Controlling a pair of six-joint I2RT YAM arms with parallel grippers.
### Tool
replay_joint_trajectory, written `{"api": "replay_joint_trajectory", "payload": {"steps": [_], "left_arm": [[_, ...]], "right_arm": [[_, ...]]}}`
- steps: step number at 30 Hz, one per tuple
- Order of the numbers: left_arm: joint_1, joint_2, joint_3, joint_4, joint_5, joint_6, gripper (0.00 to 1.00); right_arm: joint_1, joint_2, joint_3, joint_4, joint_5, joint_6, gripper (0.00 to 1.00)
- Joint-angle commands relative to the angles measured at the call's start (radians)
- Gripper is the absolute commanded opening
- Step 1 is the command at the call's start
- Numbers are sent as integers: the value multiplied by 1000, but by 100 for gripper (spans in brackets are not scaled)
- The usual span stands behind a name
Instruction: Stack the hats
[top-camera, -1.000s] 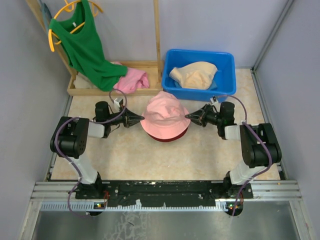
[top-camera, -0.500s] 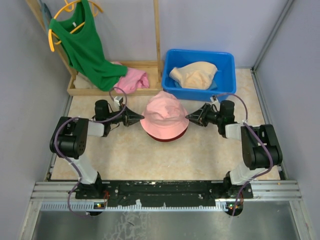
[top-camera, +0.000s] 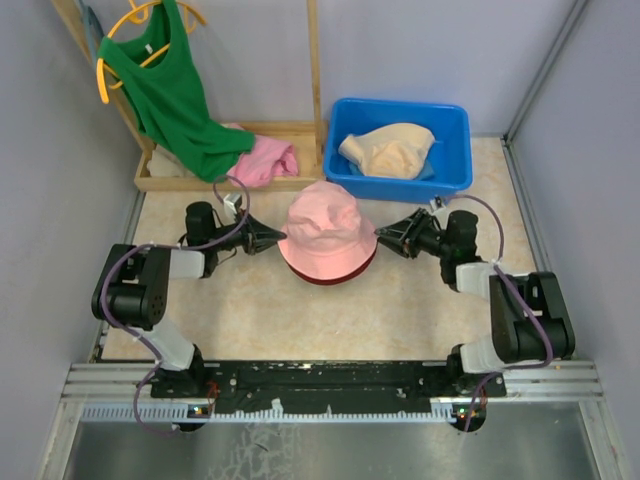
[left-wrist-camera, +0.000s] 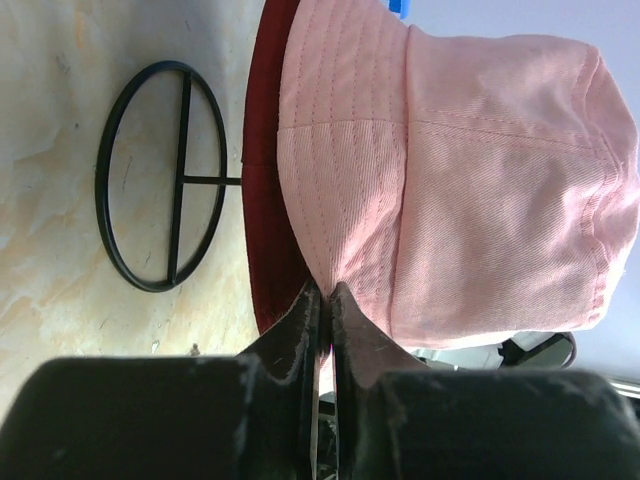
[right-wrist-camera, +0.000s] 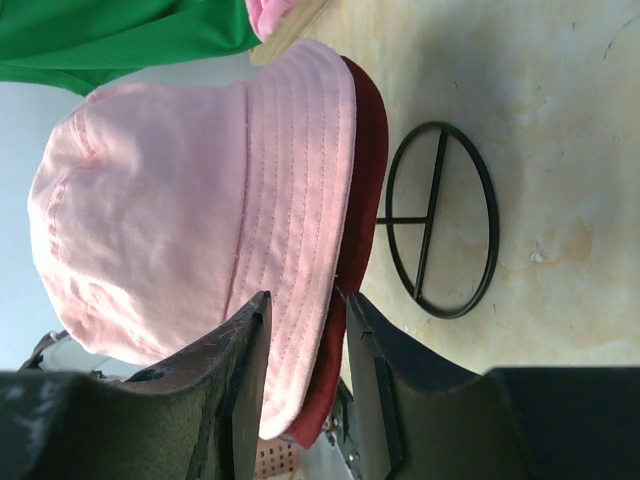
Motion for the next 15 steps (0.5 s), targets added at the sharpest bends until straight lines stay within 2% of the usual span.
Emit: {"api": "replay_joint_trajectory", "payload": {"steps": [1,5,9,12,15], "left_arm": [[-15,-29,-25,7,-4,19,10],[-27,-29,-26,12,-5,22,10],[-42,-33,-32,12,-9,40,9],[-43,-45,-29,-20,-12,80,19],[-42,-71,-16,-137,-37,164,31]], "right_arm": [[2,-52,-26,66,-26,40,37],[5,-82,-34,-40,-20,-24,38],[3,-193,9,-357,69,-244,46],[-6,-253,32,-463,105,-302,47],[-12,-299,47,-541,131,-336,49]]}}
